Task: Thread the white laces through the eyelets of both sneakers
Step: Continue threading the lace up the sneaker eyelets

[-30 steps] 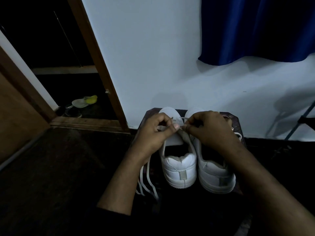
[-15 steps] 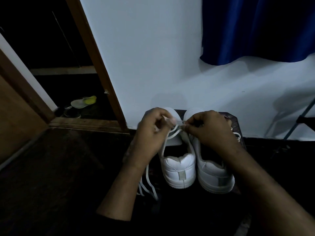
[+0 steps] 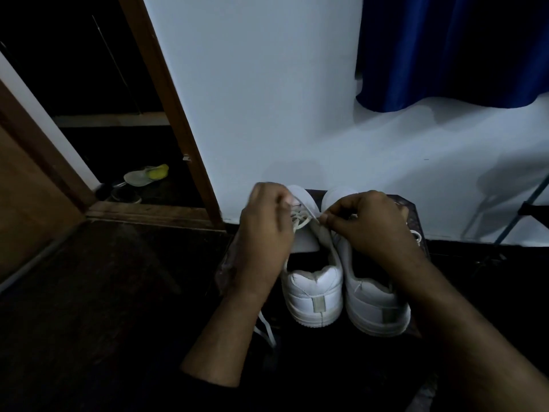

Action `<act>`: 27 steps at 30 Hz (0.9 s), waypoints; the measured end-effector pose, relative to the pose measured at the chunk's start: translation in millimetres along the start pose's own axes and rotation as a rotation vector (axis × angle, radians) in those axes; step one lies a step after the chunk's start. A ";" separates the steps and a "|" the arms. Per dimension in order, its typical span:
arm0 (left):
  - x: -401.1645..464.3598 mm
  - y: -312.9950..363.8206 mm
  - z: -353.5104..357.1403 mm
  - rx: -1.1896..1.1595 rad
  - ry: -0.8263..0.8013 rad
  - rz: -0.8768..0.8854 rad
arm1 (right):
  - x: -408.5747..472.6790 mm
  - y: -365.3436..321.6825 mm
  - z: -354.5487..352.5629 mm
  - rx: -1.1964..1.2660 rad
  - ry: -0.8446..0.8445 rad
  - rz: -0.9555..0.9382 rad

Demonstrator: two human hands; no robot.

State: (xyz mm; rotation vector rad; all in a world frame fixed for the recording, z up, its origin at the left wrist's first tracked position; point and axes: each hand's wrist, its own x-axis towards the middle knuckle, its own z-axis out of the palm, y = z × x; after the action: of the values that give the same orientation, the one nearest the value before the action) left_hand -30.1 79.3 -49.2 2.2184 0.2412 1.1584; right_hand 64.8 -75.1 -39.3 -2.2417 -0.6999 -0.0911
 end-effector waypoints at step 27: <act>16.5 11.2 -25.5 -1.218 -0.039 -0.895 | 0.8 -0.4 1.4 0.026 -0.029 -0.017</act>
State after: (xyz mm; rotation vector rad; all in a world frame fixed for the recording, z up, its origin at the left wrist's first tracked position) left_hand -41.8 88.6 -20.4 0.8600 0.3338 0.4803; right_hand 65.0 -73.5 -39.7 -2.2165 -0.7319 -0.0580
